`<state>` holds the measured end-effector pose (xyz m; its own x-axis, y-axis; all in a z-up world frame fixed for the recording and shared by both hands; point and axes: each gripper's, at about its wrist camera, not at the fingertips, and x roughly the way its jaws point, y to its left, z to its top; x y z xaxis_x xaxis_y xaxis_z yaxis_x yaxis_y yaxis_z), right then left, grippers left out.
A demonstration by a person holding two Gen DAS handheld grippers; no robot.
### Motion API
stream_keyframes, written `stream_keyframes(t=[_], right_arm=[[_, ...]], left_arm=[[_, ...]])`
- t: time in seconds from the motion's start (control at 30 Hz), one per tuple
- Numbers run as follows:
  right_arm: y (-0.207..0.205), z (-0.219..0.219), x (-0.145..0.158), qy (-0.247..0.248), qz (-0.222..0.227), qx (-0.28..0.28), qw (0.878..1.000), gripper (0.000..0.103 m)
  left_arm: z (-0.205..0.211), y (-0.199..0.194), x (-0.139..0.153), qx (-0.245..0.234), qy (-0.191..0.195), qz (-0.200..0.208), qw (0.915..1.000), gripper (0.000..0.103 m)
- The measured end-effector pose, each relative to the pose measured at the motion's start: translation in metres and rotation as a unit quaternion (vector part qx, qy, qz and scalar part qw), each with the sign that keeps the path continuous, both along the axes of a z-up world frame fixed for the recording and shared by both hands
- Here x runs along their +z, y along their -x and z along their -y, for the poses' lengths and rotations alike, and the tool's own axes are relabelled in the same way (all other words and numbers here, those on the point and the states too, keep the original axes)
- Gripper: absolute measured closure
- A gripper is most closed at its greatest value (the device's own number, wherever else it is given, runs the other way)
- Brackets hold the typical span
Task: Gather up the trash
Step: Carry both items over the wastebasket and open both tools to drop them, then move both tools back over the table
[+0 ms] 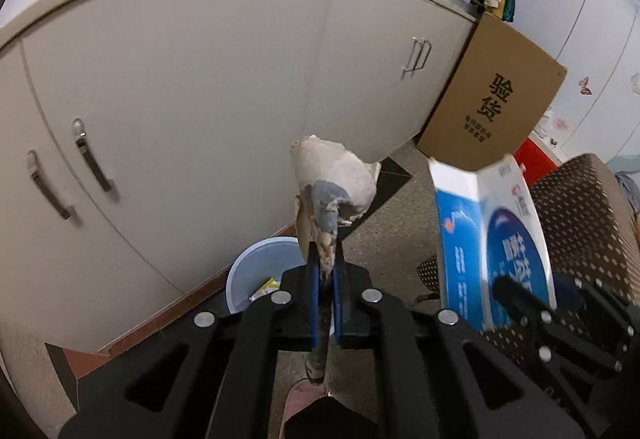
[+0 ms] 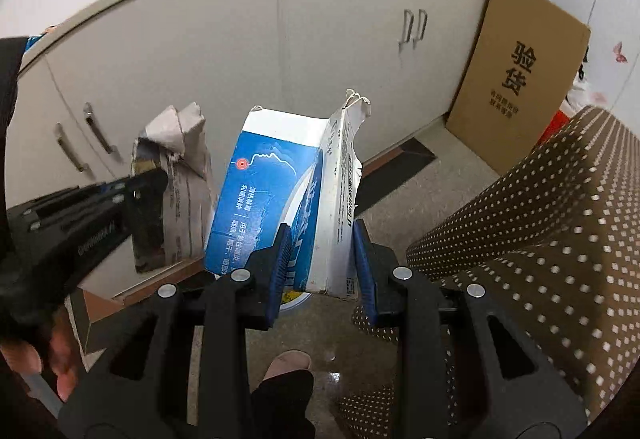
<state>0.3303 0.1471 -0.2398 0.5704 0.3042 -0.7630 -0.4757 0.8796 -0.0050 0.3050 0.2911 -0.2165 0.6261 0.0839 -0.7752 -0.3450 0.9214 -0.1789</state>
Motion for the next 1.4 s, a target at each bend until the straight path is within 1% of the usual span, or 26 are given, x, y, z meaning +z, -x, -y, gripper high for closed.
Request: stream_keyframes(t=[0.03, 0.07, 0.1, 0.13, 0.17, 0.2, 0.3, 0.43, 0.67, 0.73, 0.83, 0.9, 1.03, 1.1, 1.17, 1.2, 1.23, 1.33, 1.4], right_arm=[[-0.004, 0.000, -0.003, 0.001, -0.003, -0.002, 1.000, 0.072], [-0.007, -0.001, -0.007, 0.003, -0.007, -0.004, 1.000, 0.072], [-0.009, -0.002, -0.010, 0.003, -0.010, -0.005, 1.000, 0.072], [-0.009, -0.003, -0.012, 0.003, -0.013, -0.006, 1.000, 0.072], [-0.011, -0.004, -0.015, 0.004, -0.016, -0.007, 1.000, 0.072], [-0.012, -0.005, -0.018, 0.004, -0.019, -0.007, 1.000, 0.072], [-0.014, -0.008, -0.023, 0.003, -0.027, -0.007, 1.000, 0.072], [-0.013, -0.013, -0.024, 0.002, -0.031, -0.004, 1.000, 0.072], [-0.010, -0.021, -0.023, -0.004, -0.030, 0.001, 1.000, 0.072], [-0.012, -0.022, -0.023, -0.008, -0.030, 0.003, 1.000, 0.072], [-0.010, -0.030, -0.021, -0.015, -0.030, 0.006, 0.999, 0.072], [-0.010, -0.037, -0.020, -0.018, -0.026, 0.009, 0.999, 0.072], [-0.015, -0.051, -0.021, -0.029, -0.025, 0.016, 0.999, 0.072], [-0.019, -0.058, -0.023, -0.037, -0.025, 0.017, 0.999, 0.070], [-0.027, -0.067, -0.026, -0.046, -0.023, 0.017, 0.999, 0.063], [-0.031, -0.070, -0.028, -0.052, -0.026, 0.014, 0.998, 0.058], [-0.035, -0.074, -0.032, -0.053, -0.028, 0.014, 0.998, 0.047], [-0.035, -0.082, -0.036, -0.038, -0.022, 0.024, 0.999, 0.046], [-0.033, -0.078, -0.034, -0.043, -0.027, 0.024, 0.998, 0.046]], left_arm=[[-0.005, -0.006, -0.003, 0.008, 0.002, -0.003, 1.0000, 0.094], [-0.008, -0.010, -0.005, 0.011, 0.006, -0.004, 0.9999, 0.085], [-0.013, -0.016, -0.009, 0.017, 0.006, -0.012, 0.9998, 0.061], [-0.017, -0.018, -0.013, 0.021, 0.001, -0.018, 0.9996, 0.051], [-0.017, -0.020, -0.015, 0.023, -0.007, -0.022, 0.9995, 0.044], [-0.020, -0.021, -0.016, 0.025, -0.015, -0.023, 0.9993, 0.044], [-0.019, -0.016, -0.015, 0.022, -0.010, -0.020, 0.9995, 0.044], [-0.012, -0.008, -0.013, 0.015, -0.029, -0.018, 0.9993, 0.042], [-0.010, 0.002, -0.009, 0.015, -0.024, -0.012, 0.9995, 0.040], [-0.012, 0.009, -0.008, 0.018, -0.027, -0.011, 0.9994, 0.040], [-0.016, 0.014, -0.007, 0.025, -0.033, -0.008, 0.9991, 0.037], [-0.020, 0.017, -0.006, 0.032, -0.032, -0.005, 0.9990, 0.035], [-0.033, 0.023, -0.006, 0.055, -0.031, -0.003, 0.9980, 0.033], [-0.041, 0.025, -0.005, 0.068, -0.034, -0.003, 0.9971, 0.031], [-0.048, 0.026, -0.005, 0.080, -0.038, -0.006, 0.9961, 0.030], [-0.052, 0.026, -0.005, 0.085, -0.039, -0.008, 0.9956, 0.030], [-0.055, 0.026, -0.006, 0.089, -0.040, -0.011, 0.9952, 0.030], [-0.060, 0.027, -0.008, 0.096, -0.037, -0.017, 0.9946, 0.030], [-0.058, 0.027, -0.009, 0.094, -0.035, -0.017, 0.9948, 0.030]])
